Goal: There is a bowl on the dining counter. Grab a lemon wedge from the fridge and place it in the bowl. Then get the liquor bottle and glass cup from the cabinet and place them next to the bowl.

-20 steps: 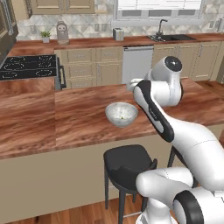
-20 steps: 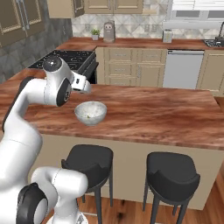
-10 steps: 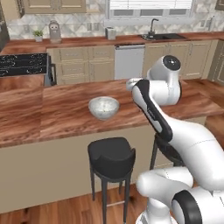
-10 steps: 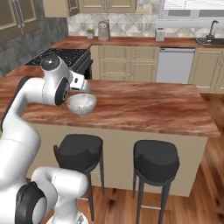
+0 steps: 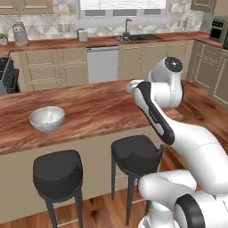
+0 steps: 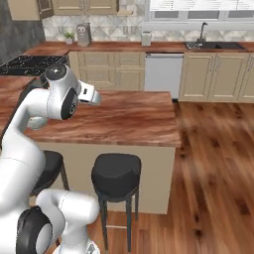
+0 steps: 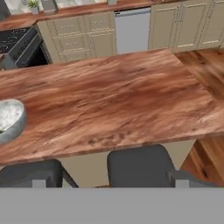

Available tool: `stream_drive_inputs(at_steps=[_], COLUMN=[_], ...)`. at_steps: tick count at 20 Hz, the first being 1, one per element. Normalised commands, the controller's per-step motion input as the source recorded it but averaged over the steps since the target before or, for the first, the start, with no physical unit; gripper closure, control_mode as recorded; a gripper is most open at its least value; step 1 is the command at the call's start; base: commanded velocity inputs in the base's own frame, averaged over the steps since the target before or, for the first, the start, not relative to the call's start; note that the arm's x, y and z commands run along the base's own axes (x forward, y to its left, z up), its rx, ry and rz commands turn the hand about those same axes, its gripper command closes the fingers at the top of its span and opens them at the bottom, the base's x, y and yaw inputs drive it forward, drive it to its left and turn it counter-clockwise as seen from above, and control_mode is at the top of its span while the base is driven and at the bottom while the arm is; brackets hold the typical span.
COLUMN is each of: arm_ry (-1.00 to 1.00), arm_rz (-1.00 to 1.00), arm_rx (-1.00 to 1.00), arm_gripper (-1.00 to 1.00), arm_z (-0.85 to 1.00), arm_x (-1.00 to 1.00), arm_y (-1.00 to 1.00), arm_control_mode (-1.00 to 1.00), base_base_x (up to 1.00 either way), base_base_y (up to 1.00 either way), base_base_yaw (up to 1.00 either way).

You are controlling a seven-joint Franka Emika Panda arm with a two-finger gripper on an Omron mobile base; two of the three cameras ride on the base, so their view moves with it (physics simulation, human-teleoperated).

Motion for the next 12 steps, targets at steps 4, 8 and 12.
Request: stream_drive_inputs(at_steps=[4,8,12], arm_ry=[0.0,0.0,0.0], arm_rz=[0.0,0.0,0.0], arm_rx=[0.0,0.0,0.0], arm_gripper=[-1.0,-1.0,-1.0], arm_z=[0.0,0.0,0.0], arm_x=[0.0,0.0,0.0], arm_y=[0.0,0.0,0.0], arm_control_mode=[1.0,1.0,1.0], base_base_x=[0.0,0.0,0.0], base_base_y=[-1.0,-0.99,-0.95], base_base_yaw=[-0.18,-0.17,-0.17])
